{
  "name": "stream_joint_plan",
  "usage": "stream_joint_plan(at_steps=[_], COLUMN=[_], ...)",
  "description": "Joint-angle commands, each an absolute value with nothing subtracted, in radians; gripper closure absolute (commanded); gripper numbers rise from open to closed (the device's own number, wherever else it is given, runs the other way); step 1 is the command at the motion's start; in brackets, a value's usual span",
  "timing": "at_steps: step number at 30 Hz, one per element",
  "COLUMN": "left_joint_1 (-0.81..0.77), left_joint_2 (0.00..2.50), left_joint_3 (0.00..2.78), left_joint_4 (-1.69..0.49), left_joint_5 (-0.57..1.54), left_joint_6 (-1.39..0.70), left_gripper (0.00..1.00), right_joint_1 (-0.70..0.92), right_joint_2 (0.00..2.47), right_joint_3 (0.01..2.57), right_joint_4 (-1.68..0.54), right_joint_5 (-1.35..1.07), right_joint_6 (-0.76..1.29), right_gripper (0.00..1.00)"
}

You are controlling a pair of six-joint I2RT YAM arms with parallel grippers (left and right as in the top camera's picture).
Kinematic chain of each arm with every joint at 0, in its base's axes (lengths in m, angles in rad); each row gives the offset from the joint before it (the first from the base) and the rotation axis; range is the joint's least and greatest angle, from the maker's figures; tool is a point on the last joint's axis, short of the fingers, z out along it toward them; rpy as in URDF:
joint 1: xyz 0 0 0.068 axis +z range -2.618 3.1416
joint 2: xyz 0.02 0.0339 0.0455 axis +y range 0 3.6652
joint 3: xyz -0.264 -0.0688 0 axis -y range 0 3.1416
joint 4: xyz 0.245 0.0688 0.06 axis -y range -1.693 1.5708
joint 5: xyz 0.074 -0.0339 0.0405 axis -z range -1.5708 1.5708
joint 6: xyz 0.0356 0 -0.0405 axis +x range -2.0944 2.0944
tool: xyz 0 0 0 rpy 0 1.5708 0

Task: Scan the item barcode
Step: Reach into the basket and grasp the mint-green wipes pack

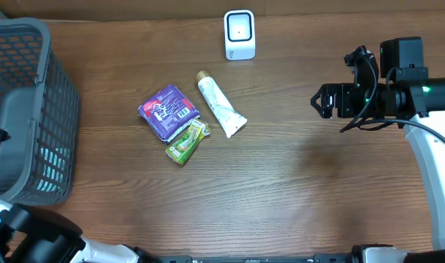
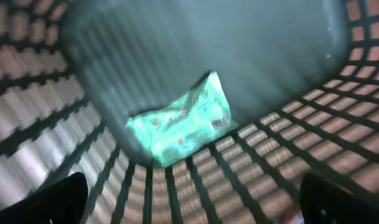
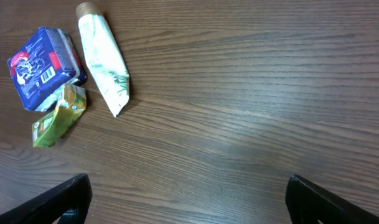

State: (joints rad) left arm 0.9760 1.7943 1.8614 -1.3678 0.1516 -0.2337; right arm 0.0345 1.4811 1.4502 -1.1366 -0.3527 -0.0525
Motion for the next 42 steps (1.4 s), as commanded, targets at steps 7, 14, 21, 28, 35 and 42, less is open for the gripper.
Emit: stream_joint_plan(at_steps=[7,14,21,28,35,42], left_joint_1=[0.907,0.902,0.902,0.903,0.903,0.886], left_joint_2=[1.871,1.963,2.146,2.184,2.184,2.177], left_joint_3=[1.541,1.468,1.468,1.479,1.731,2.310], left_joint_4=[-1.086,-1.007,-0.965,-0.942,-1.137,-1.446], left_joint_5=[0.166,0.115,0.110,0.093,0.097,0.175], left_joint_6=[0.064,0.076,0.110,0.109,0.058,0.006], left_gripper=[0.00,0.00,0.02,0.96,0.96,0.96], right_joint_1=[0.038,0.038,0.038,0.038,0.038,0.038], right_joint_2=[1.482,1.483,1.483,1.483,1.483,1.483], right_joint_3=[1.463,1.459,1.459,1.459,1.459,1.459], right_joint_4=[-1.131,-1.132,-1.143,-1.151,-1.150,-1.150], right_joint_5=[-0.361,-0.361,-0.361,-0.361,-0.361,-0.361], right_joint_6=[-0.053,-0.053,-0.053,-0.052,-0.052,-0.053], right_gripper=[0.00,0.00,0.00,0.00,0.00,0.00])
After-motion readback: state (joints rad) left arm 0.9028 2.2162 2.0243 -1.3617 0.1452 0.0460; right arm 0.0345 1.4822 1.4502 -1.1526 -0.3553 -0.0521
